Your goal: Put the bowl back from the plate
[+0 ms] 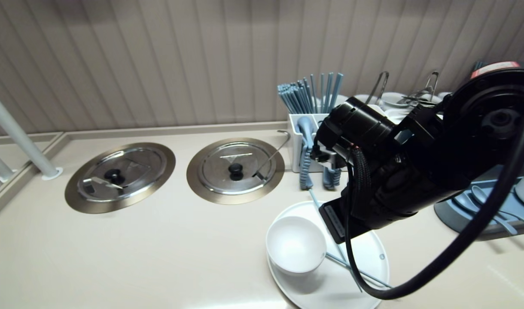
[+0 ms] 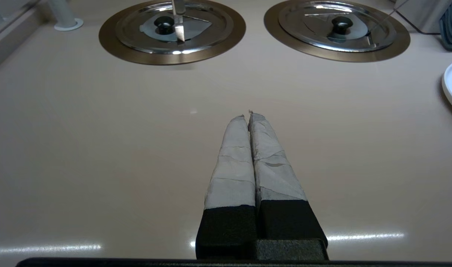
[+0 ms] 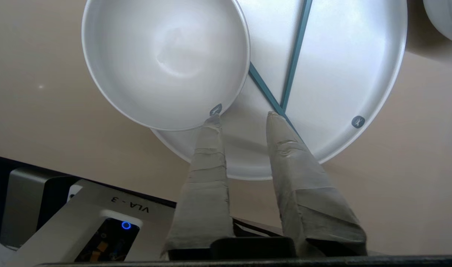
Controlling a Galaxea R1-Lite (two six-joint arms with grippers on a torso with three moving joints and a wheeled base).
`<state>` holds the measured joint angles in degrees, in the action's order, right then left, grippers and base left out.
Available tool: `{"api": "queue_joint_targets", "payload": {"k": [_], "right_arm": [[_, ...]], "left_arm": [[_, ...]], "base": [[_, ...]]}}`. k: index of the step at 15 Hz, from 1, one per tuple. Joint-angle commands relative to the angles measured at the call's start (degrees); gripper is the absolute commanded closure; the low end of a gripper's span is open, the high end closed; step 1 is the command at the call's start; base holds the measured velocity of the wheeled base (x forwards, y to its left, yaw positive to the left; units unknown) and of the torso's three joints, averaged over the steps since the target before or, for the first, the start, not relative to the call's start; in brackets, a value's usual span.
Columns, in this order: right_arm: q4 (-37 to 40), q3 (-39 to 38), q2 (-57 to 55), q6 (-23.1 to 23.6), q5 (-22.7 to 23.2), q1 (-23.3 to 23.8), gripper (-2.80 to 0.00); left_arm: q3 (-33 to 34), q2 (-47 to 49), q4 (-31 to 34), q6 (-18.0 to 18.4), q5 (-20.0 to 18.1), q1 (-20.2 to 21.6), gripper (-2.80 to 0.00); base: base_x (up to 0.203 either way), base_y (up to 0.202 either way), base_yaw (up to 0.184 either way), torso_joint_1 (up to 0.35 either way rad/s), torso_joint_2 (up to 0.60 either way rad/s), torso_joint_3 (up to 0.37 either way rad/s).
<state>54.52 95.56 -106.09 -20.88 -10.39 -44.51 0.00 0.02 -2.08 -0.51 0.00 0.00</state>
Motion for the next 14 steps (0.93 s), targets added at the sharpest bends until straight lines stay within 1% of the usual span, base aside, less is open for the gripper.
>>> {"api": "queue_joint_targets", "payload": {"k": [1, 14], "right_arm": [[0.3, 0.0, -1.2, -0.1, -0.1, 0.0, -2.80], [-2.1, 0.0, -8.3, -0.9, -0.2, -0.1, -2.80]], "left_arm": [[0.4, 0.0, 0.0, -0.1, 0.0, 0.0, 0.00], [0.4, 0.0, 0.0, 0.0, 0.0, 0.0, 0.00]], "base": [[0.000, 0.000, 0.000, 0.000, 0.00, 0.000], [0.000, 0.000, 0.000, 0.000, 0.00, 0.000]]}}
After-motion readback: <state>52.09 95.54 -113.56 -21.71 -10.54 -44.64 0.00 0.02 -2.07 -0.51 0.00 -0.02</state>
